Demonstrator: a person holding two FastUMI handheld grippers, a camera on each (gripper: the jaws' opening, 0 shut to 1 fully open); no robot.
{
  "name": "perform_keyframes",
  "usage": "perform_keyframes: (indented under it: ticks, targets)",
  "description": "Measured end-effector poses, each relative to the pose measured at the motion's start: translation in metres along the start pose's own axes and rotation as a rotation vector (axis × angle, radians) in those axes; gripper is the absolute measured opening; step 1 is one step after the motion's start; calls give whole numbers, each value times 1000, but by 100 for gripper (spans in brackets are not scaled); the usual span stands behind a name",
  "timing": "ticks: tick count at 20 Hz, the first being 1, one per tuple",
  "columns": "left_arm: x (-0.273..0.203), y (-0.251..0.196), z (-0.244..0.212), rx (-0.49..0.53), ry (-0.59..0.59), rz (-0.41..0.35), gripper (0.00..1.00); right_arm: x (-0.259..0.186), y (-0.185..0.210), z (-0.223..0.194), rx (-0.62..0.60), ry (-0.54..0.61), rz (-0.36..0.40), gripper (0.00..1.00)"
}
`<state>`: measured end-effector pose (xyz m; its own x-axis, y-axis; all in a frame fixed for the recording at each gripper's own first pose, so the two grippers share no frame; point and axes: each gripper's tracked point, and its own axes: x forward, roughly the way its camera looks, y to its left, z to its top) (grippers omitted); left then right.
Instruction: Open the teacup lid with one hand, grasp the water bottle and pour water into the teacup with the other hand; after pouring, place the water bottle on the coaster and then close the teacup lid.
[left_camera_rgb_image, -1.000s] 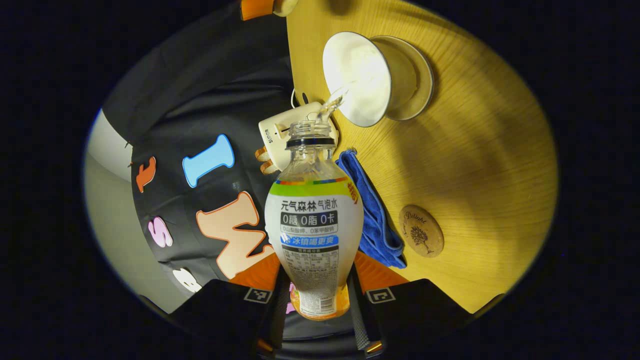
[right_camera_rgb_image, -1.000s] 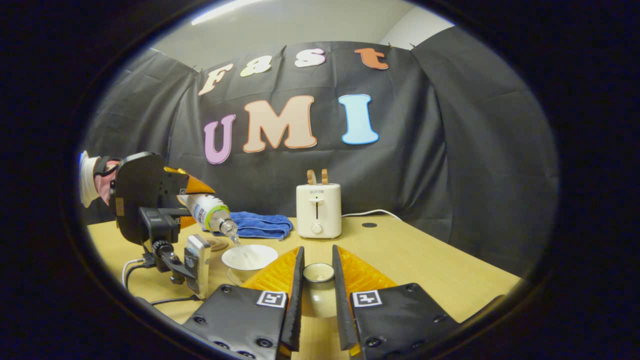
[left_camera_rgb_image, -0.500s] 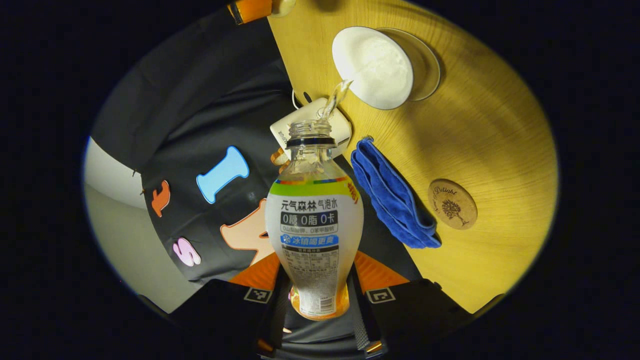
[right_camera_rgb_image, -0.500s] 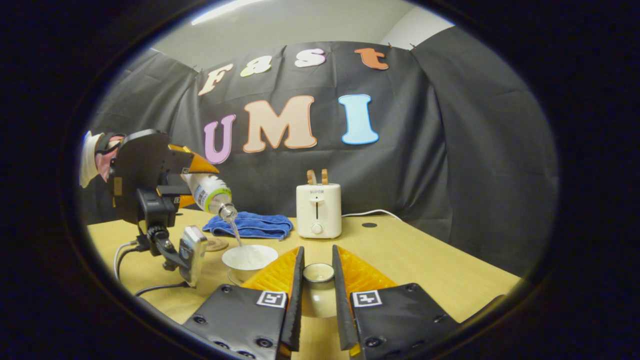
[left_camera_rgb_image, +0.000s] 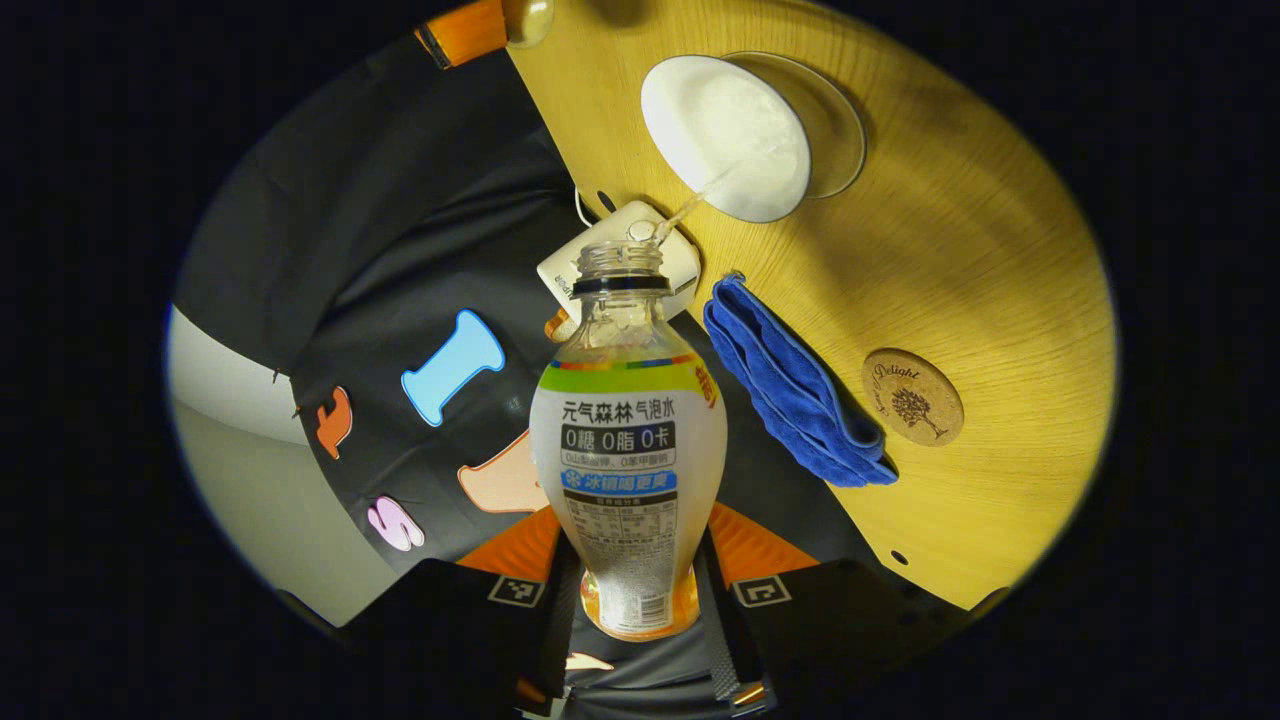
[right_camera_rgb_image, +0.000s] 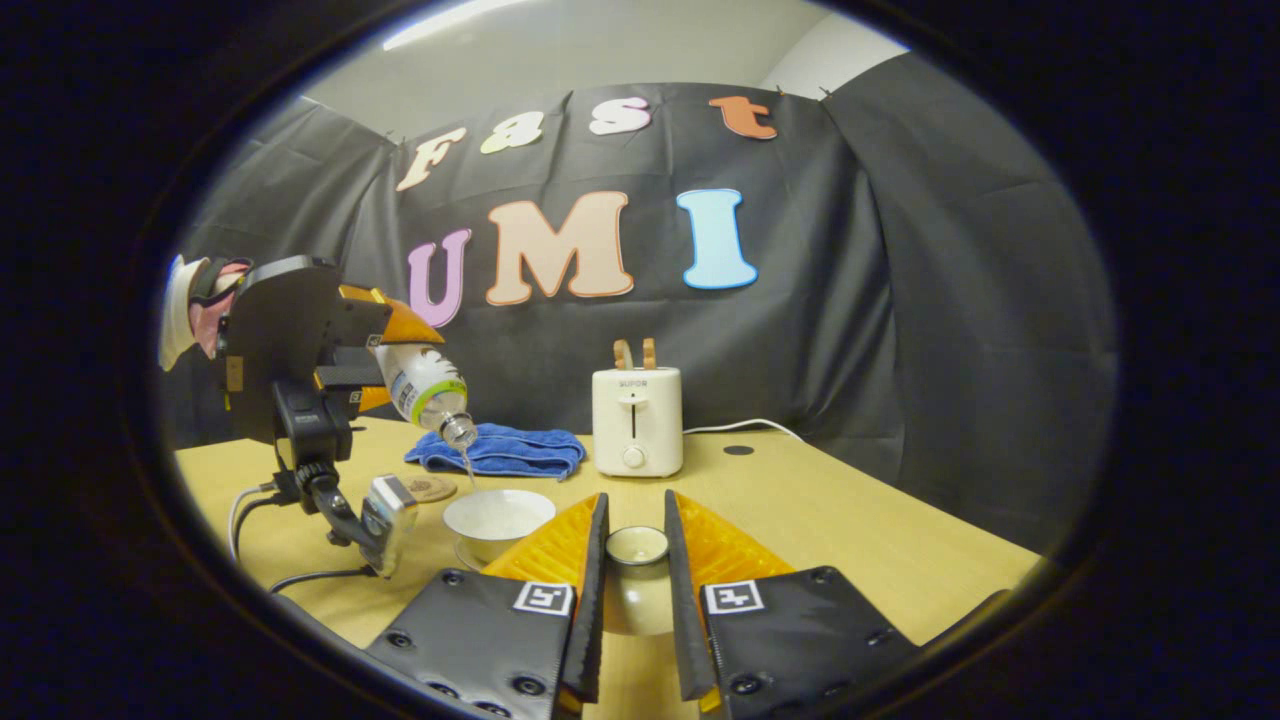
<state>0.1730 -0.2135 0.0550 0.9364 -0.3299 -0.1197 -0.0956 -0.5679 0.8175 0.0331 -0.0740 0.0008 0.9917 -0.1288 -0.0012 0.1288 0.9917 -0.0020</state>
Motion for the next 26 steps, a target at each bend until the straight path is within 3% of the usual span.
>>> perform_keyframes:
  ticks: [4,9,14,19,23,26]
  targets:
    - [0,-11,6,-83,-7,-24,53,0,0,1,0,-1,0,34]
    - [-5,-38,17,-399,-37,-96,53,0,0,1,0,0,0,34]
    - [-5,-58,22,-890,-33,-142,52,0,0,1,0,-1,0,34]
    - [-7,-48,6,-1352,-24,-88,52,0,0,1,0,-1,0,34]
    - [-3,-48,-19,-1765,20,35,52,0,1,1,0,-2,0,34]
    - [4,-55,-29,-1988,14,71,52,0,0,1,0,-2,0,34]
